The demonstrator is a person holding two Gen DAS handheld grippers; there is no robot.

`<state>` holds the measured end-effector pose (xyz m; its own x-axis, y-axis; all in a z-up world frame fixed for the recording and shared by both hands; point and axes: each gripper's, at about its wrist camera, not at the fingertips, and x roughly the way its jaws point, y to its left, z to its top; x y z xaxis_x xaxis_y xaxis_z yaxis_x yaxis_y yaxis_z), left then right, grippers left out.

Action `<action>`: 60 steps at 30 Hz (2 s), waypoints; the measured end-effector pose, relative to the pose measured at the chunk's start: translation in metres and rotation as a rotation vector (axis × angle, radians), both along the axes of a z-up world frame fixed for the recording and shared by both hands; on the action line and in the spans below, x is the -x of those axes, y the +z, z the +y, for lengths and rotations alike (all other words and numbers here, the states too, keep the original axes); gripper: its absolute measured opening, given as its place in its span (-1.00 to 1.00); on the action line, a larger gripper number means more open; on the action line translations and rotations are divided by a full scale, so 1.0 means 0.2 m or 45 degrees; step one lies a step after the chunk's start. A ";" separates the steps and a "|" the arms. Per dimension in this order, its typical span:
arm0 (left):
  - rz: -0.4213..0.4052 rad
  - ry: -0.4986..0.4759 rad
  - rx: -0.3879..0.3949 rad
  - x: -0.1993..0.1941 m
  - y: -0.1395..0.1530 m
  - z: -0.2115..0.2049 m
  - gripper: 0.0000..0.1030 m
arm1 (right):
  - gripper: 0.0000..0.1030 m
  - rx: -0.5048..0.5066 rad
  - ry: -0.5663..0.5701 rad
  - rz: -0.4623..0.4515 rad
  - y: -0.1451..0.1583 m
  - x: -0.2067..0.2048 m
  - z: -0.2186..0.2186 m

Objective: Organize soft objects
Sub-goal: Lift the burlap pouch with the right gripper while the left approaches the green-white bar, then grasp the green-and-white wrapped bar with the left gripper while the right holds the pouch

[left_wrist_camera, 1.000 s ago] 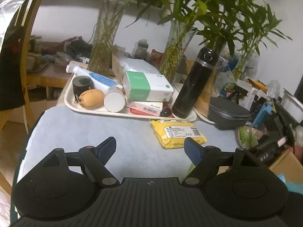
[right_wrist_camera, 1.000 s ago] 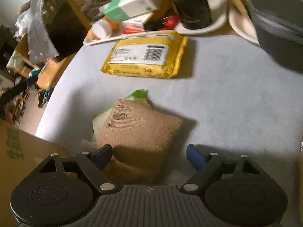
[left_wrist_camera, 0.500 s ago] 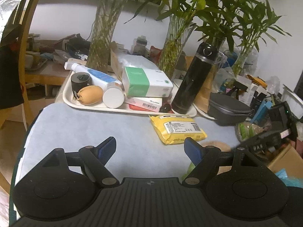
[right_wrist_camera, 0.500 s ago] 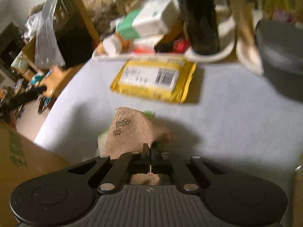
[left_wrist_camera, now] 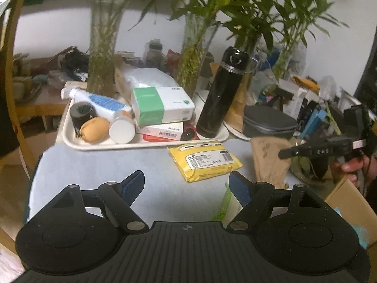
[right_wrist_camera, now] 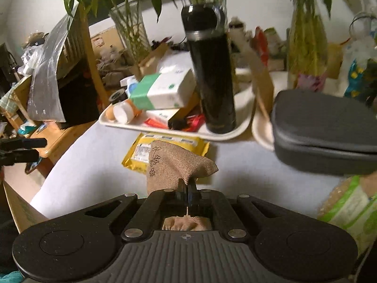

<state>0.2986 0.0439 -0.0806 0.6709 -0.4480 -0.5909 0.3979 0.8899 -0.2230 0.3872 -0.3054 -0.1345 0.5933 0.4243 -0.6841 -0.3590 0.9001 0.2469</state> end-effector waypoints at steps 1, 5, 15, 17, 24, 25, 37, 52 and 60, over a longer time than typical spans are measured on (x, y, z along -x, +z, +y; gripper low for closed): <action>0.009 -0.016 -0.027 -0.02 0.02 -0.02 0.53 | -0.94 0.011 -0.008 -0.010 0.01 0.01 0.00; 0.094 -0.113 -0.170 -0.10 0.10 -0.13 0.53 | -0.94 0.076 -0.038 -0.062 0.07 0.06 0.01; 0.306 -0.352 -0.472 -0.26 0.07 -0.54 0.53 | -0.94 0.117 -0.166 -0.181 0.23 0.22 -0.04; 0.365 -0.407 -0.512 -0.30 0.04 -0.62 0.53 | -0.94 0.110 -0.184 -0.202 0.25 0.25 -0.06; 0.542 -0.525 -0.643 -0.45 -0.17 -0.90 0.53 | -0.94 0.073 -0.265 -0.188 0.25 0.26 -0.13; 0.569 -0.528 -0.669 -0.46 -0.20 -0.93 0.53 | -0.94 0.069 -0.273 -0.188 0.25 0.26 -0.14; 0.813 -0.553 -0.878 -0.57 -0.55 -1.09 0.48 | -0.94 0.018 -0.323 -0.181 0.25 0.26 -0.18; 0.728 -0.500 -0.897 -0.55 -0.53 -1.07 -0.08 | -0.94 0.031 -0.313 -0.188 0.32 0.28 -0.15; 0.557 -0.371 -0.787 -0.49 -0.24 -0.91 -0.09 | -0.94 0.075 -0.345 -0.213 0.42 0.34 -0.12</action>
